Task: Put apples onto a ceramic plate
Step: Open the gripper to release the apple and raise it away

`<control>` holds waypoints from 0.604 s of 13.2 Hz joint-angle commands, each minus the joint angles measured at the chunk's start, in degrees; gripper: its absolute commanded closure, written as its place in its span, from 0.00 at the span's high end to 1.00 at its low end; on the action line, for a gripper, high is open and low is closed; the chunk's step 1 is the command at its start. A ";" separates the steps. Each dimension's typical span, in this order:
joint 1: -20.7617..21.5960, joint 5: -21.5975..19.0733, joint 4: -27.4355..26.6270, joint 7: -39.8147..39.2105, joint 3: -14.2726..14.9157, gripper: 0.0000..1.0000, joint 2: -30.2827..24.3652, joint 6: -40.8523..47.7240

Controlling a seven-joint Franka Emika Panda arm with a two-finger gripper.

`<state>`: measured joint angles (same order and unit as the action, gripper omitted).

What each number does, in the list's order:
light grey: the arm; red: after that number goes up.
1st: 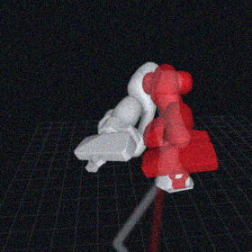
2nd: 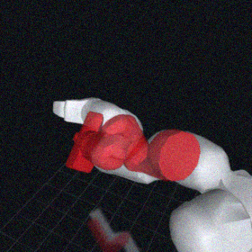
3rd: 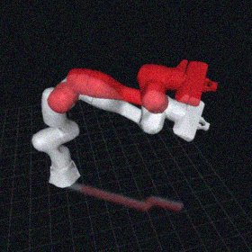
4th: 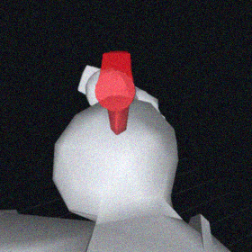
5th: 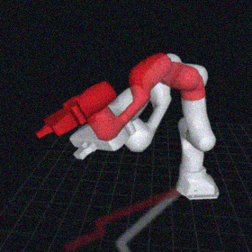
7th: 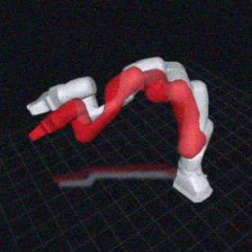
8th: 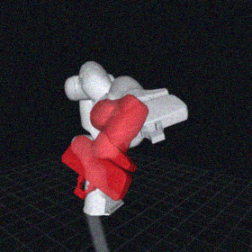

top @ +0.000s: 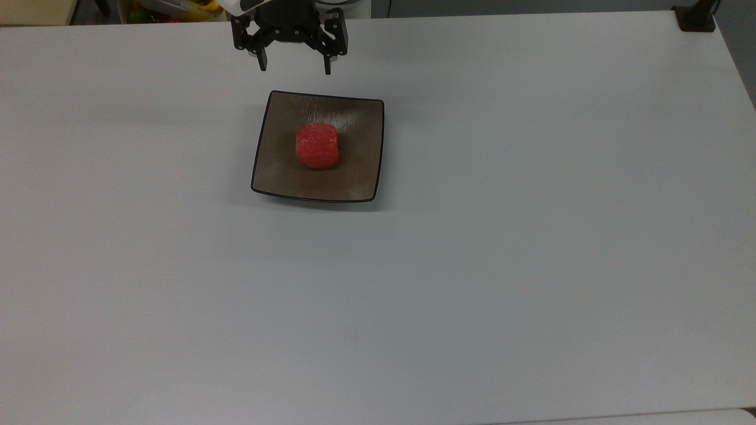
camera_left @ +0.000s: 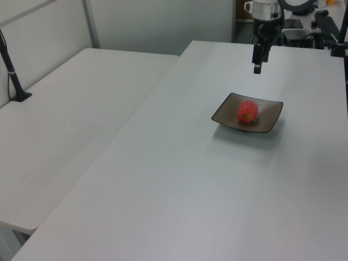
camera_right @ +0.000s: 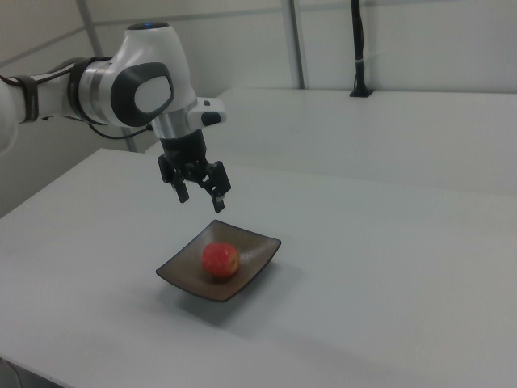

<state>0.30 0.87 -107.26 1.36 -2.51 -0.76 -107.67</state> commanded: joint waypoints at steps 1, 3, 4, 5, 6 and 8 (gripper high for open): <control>1.02 -1.13 -0.85 -1.54 1.20 1.00 -0.56 0.01; 1.19 -1.13 -0.94 -1.62 1.20 1.00 -0.64 0.10; 2.15 -1.05 -1.02 -1.62 1.46 1.00 -0.73 0.10; 4.25 -1.04 -1.11 -1.62 3.81 1.00 -0.73 0.01; 6.27 -1.04 -1.02 -1.62 5.66 1.00 -0.73 0.01; 6.03 -1.04 -1.02 -1.62 5.68 1.00 -0.64 -0.08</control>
